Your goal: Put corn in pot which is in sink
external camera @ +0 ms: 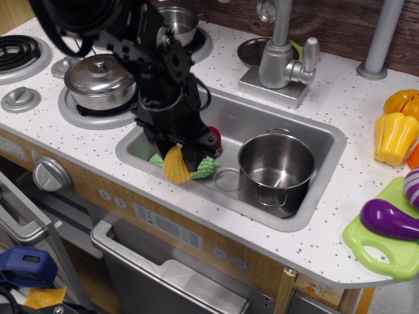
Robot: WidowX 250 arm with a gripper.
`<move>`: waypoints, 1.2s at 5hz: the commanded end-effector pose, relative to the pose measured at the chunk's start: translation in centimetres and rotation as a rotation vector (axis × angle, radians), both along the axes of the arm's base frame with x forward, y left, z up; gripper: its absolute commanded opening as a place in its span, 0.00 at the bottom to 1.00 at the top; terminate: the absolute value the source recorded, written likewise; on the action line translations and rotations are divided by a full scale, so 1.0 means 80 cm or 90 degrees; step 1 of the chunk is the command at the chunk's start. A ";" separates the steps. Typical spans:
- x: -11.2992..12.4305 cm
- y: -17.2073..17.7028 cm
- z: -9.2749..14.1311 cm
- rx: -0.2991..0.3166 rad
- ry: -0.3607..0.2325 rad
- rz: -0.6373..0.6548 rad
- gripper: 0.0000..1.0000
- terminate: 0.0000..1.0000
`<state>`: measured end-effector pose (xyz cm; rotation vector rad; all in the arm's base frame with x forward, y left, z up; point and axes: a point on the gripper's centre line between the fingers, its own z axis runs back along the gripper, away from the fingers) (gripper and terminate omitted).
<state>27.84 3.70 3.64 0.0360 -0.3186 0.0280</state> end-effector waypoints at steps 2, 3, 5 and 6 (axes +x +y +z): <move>0.068 -0.029 0.022 0.012 -0.071 -0.006 0.00 0.00; 0.082 -0.047 0.013 0.002 -0.097 0.011 0.00 0.00; 0.113 -0.080 -0.016 -0.038 -0.140 0.012 0.00 0.00; 0.119 -0.091 -0.021 -0.036 -0.153 0.010 1.00 0.00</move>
